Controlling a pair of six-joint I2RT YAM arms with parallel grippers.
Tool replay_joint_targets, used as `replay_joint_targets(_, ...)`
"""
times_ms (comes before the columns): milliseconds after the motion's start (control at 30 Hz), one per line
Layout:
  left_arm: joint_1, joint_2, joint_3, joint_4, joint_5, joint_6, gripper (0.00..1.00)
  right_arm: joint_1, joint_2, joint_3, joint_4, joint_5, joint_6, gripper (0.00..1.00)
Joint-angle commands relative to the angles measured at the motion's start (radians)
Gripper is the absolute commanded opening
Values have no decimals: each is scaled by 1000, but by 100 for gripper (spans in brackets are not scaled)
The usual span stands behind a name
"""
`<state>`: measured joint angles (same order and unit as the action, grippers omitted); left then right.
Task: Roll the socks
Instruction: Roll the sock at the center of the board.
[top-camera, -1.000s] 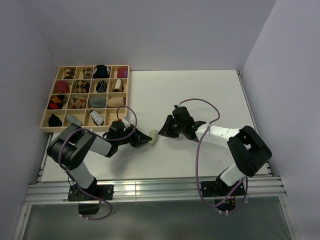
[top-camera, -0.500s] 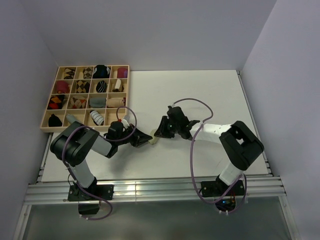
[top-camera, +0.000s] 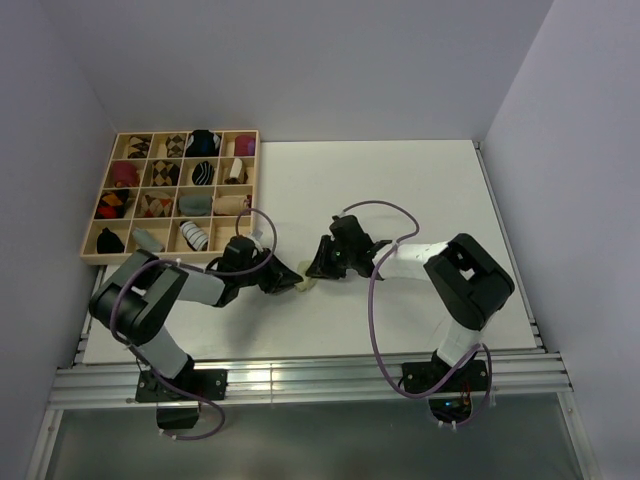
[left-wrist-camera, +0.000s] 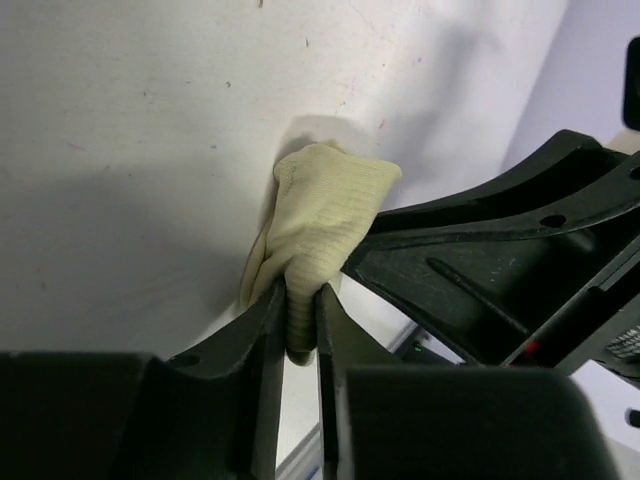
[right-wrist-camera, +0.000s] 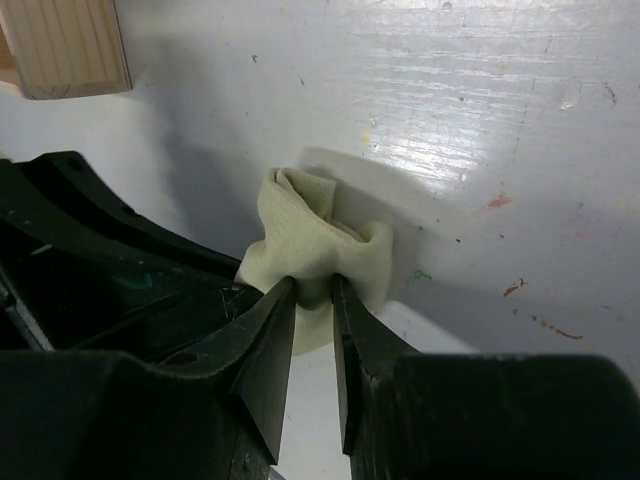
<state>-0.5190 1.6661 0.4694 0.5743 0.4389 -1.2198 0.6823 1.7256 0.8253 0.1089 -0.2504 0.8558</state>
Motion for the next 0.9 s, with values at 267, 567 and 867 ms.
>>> replay_joint_targets(267, -166, -244, 193, -514, -434, 276, 50, 8, 34, 41, -61, 20, -6, 29)
replay_joint_targets(567, -358, -184, 324, -610, -718, 433, 53, 8, 31, 46, -72, 19, -1, 29)
replay_joint_targets(867, -362, -264, 230, -528, -746, 485, 51, 8, 34, 57, -84, 14, 2, 29)
